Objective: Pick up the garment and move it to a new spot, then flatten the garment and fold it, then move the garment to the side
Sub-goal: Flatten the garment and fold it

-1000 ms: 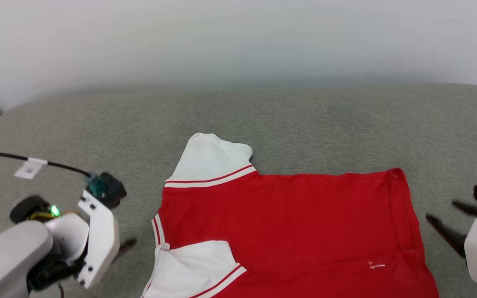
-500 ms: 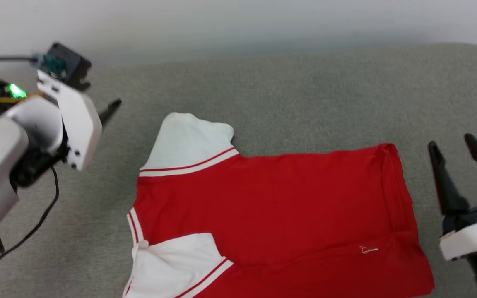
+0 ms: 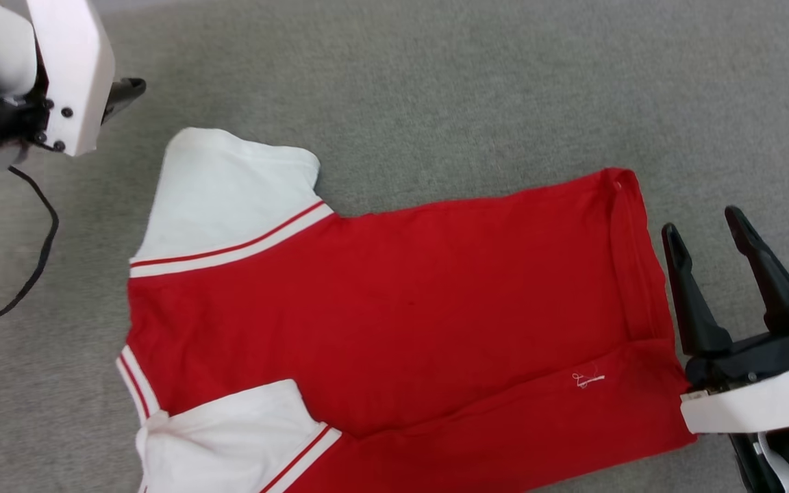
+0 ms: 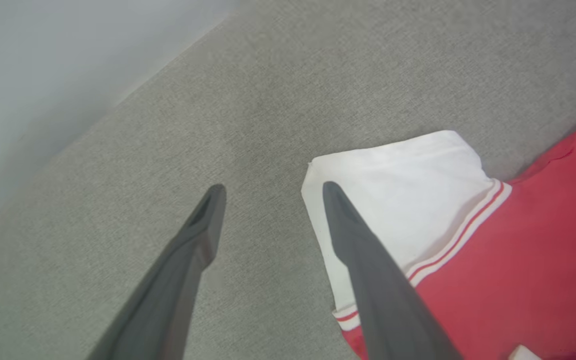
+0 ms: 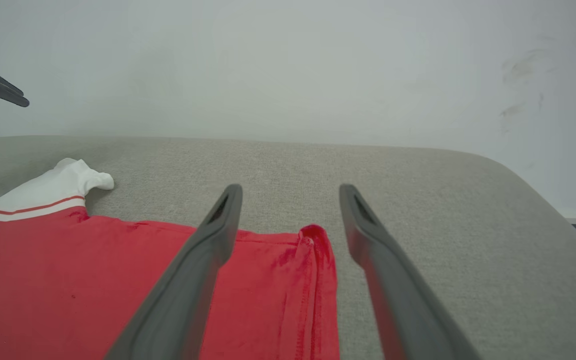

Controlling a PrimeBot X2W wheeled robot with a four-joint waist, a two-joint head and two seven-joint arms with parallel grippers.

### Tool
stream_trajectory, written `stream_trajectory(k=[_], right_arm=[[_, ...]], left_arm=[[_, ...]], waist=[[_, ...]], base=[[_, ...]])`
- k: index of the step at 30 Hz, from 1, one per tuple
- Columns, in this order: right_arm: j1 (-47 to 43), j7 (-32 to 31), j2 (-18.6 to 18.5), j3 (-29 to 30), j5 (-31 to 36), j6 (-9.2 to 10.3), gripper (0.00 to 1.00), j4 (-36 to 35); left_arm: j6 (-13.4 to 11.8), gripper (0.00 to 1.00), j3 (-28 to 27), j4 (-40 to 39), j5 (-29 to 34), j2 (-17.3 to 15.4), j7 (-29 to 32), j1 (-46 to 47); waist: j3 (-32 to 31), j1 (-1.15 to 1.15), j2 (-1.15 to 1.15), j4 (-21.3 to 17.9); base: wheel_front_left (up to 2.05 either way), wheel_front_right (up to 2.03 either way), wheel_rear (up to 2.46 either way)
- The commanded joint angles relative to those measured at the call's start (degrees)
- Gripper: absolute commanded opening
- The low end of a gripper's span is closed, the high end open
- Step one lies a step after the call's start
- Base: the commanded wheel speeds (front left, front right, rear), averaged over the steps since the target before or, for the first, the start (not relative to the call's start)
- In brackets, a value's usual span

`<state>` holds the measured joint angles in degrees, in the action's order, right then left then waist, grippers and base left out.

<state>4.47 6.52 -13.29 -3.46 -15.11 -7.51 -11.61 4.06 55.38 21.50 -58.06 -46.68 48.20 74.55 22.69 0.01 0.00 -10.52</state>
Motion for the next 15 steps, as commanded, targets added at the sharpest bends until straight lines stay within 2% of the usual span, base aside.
stream_trajectory(k=[1, 7, 15], right_arm=[[1.6, 0.4, -0.1, -0.5, 0.1, 0.05, 1.00, -0.2], [4.3, 1.7, -0.7, -1.9, 0.4, 0.05, 1.00, 1.7], [6.4, 3.2, -0.9, -2.8, -0.1, 0.05, 1.00, 4.7]], left_arm=[[-0.2, 1.00, 0.6, -0.6, -0.8, 0.3, 3.8, 1.8], [-0.5, 1.00, 4.0, -1.5, 1.2, 1.7, 11.6, 4.6], [0.9, 1.00, 8.1, 0.7, 3.6, 1.8, 14.5, 3.1]], waist=[[3.7, -0.01, 0.00, -2.3], [7.5, -0.01, 0.00, -3.3], [9.7, -0.01, 0.00, -3.8]], base=[[0.00, 0.00, 0.00], [0.00, 0.00, 0.00], [0.00, 0.00, 0.00]])
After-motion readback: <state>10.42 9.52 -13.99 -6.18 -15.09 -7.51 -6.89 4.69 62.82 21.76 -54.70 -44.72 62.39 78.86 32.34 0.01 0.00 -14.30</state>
